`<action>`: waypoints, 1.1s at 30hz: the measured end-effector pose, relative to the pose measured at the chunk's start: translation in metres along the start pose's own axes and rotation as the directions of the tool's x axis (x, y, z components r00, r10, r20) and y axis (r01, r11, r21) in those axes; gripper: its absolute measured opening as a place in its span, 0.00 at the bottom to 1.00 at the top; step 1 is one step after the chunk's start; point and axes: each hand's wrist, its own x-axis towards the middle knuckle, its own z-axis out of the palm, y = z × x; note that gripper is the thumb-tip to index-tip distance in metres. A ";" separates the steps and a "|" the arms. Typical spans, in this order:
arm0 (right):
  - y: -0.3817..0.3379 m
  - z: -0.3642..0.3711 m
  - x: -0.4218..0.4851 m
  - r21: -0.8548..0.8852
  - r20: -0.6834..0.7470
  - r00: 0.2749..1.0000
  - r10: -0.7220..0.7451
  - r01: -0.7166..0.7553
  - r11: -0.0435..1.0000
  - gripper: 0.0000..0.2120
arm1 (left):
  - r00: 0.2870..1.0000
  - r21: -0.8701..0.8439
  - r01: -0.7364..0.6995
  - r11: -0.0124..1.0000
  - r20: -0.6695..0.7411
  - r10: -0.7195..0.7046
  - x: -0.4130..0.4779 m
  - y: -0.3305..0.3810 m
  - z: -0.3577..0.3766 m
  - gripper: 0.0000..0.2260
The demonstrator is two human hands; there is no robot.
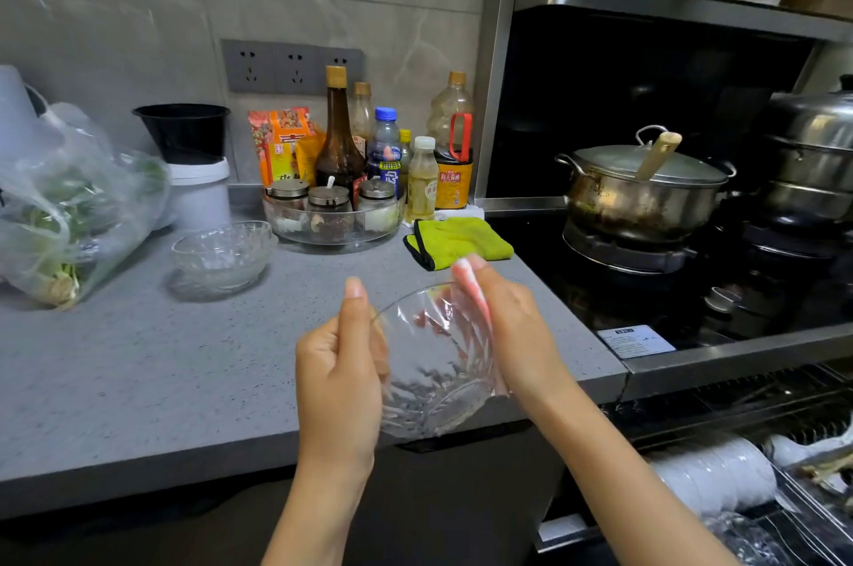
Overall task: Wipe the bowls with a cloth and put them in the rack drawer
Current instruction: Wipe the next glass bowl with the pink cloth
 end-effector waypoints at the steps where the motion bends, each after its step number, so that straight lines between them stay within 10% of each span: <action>1: 0.001 -0.003 -0.001 0.055 -0.015 0.999 0.040 -0.039 0.998 0.16 | 1.000 -0.044 0.023 0.999 0.003 -0.022 0.000 0.000 -0.002 0.26; 9: -0.006 -0.012 -0.011 -0.029 -0.034 0.999 0.011 -0.012 0.999 0.30 | 0.985 -0.070 0.089 0.994 0.154 -0.077 0.014 -0.008 -0.010 0.37; 18: -0.020 -0.004 -0.009 -0.224 0.015 0.974 -0.226 0.224 0.949 0.29 | 0.915 0.267 -0.290 0.919 0.358 0.184 0.015 0.011 0.004 0.31; 27: 0.016 0.008 -0.025 -0.490 -0.027 0.851 -0.524 0.446 0.749 0.18 | 0.999 0.073 -0.026 0.997 -0.020 0.027 0.008 -0.004 0.010 0.27; 31: 0.018 0.019 -0.027 -0.761 0.062 0.758 -0.649 0.457 0.461 0.21 | 0.997 -0.014 0.080 0.997 0.018 -0.080 0.000 -0.012 0.021 0.29; 33: 0.015 0.013 -0.020 -0.724 0.039 0.779 -0.626 0.454 0.520 0.22 | 0.998 -0.016 0.059 0.998 0.001 -0.059 -0.003 -0.010 0.023 0.28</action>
